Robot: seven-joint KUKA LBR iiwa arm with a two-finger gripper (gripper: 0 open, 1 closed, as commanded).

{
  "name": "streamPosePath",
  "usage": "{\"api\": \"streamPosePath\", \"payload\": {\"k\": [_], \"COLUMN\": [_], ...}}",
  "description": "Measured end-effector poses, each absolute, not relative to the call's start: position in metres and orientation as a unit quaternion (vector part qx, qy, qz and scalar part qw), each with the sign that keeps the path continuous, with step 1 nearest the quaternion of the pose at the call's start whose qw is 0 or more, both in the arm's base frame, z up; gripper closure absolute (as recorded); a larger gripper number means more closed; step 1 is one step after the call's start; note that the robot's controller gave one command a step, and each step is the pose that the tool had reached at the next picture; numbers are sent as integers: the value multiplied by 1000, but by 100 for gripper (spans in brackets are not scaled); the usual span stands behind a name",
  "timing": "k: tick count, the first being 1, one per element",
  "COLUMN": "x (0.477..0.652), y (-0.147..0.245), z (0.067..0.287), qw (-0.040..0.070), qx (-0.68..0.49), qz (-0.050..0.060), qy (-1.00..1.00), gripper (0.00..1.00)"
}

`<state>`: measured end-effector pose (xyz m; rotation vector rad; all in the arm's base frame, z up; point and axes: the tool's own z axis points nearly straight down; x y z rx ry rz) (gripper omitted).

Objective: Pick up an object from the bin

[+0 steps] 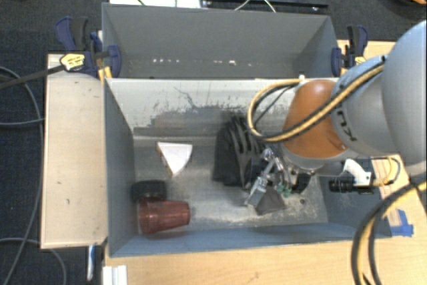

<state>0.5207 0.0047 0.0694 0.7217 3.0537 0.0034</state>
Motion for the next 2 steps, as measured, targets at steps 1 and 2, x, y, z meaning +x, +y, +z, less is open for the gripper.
{"api": "streamPosePath", "payload": {"k": [1, 2], "x": [532, 532], "y": [-17, -17], "z": [70, 70], "qw": [3, 3], "qx": [81, 81], "qz": [1, 1], "qy": [997, 997], "gripper": [100, 100]}}
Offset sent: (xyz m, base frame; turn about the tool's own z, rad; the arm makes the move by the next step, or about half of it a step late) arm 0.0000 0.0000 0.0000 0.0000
